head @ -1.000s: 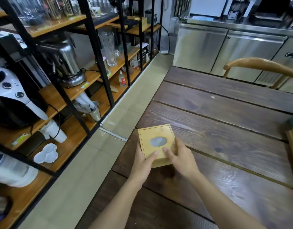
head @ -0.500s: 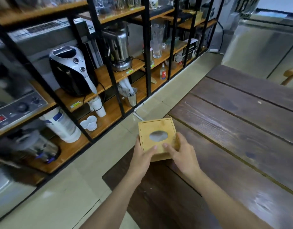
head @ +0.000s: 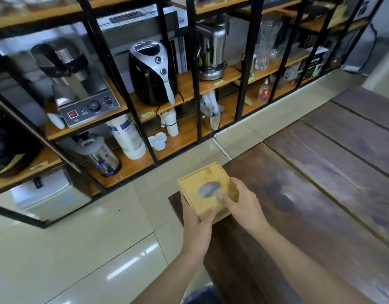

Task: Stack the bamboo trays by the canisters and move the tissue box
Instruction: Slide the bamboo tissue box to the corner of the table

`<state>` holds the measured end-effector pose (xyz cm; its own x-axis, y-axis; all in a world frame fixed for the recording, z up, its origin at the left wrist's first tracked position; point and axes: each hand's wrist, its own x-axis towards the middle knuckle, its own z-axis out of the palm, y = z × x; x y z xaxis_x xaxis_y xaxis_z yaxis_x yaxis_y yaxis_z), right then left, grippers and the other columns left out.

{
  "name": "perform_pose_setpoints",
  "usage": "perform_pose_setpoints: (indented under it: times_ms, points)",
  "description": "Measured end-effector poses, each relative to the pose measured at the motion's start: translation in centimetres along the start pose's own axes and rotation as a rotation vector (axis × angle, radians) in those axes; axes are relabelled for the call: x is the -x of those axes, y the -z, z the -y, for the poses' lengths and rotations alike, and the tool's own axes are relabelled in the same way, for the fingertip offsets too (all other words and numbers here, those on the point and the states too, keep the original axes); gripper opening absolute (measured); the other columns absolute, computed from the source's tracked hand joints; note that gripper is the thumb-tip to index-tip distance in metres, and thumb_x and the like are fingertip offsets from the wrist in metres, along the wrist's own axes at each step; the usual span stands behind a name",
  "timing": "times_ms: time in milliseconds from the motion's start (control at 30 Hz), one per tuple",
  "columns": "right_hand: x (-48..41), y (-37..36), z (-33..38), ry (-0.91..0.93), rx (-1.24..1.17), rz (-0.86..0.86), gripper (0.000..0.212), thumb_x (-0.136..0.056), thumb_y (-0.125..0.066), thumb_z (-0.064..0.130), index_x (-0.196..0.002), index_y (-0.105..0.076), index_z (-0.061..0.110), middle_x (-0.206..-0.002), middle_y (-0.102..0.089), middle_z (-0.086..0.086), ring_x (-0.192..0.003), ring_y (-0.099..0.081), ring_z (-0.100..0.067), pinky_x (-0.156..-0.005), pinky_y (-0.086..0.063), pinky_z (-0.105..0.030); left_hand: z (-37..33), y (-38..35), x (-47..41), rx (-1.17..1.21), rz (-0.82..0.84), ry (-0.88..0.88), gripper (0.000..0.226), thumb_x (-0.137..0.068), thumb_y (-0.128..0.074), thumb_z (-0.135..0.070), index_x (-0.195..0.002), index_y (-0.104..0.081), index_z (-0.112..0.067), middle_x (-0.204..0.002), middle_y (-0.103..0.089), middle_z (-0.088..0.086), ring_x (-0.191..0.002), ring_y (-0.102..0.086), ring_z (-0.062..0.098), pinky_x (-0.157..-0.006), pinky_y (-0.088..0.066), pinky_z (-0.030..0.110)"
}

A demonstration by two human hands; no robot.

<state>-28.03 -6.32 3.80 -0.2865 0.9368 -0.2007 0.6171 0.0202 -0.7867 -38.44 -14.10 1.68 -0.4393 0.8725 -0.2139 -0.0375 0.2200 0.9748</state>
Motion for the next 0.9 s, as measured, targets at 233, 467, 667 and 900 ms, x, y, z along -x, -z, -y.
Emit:
perform_pose_setpoints:
  times_ms: [233, 467, 667, 900]
  points:
    - [0.3, 0.5, -1.0, -0.012, 0.080, -0.057, 0.065, -0.085, -0.056, 0.043, -0.139, -0.030, 0.017, -0.121, -0.060, -0.010, -0.113, -0.056, -0.030, -0.089, -0.048, -0.042, -0.3, 0.8, -0.5, 0.049, -0.083, 0.077, 0.041, -0.091, -0.057, -0.024, -0.129, -0.045, -0.034, -0.119, -0.056, -0.013, -0.113, -0.052, 0.008, -0.088, -0.045, 0.024]
    - [0.4, 1.9, -1.2, -0.105, -0.098, 0.235, 0.060, -0.086, -0.060, 0.033, -0.134, -0.026, 0.027, -0.085, -0.070, -0.011, -0.051, -0.065, -0.028, -0.042, -0.053, -0.032, -2.3, 4.1, -5.5, -0.121, 0.153, 0.224, 0.037, -0.089, -0.060, -0.034, -0.124, -0.060, -0.022, -0.120, -0.063, -0.002, -0.109, -0.057, 0.017, -0.091, -0.044, 0.031]
    - [-0.2, 2.7, -1.8, -0.290, -0.205, 0.161, 0.045, -0.078, -0.067, 0.041, -0.104, -0.046, 0.011, -0.068, -0.062, -0.010, -0.047, -0.059, -0.019, -0.045, -0.052, -0.031, -1.7, 3.6, -7.1, -0.122, -0.023, 0.202, 0.038, -0.082, -0.068, -0.038, -0.110, -0.064, -0.013, -0.105, -0.065, -0.001, -0.098, -0.061, 0.017, -0.084, -0.051, 0.033]
    - [0.3, 1.9, -2.2, -0.341, -0.387, 0.299, 0.048, -0.085, -0.058, 0.041, -0.127, -0.047, 0.018, -0.116, -0.062, -0.010, -0.080, -0.070, -0.027, -0.063, -0.061, -0.043, -0.6, 2.8, -4.9, 0.129, -0.189, 0.238, 0.027, -0.089, -0.061, -0.027, -0.112, -0.052, -0.018, -0.097, -0.056, -0.006, -0.089, -0.054, 0.010, -0.072, -0.045, 0.028]
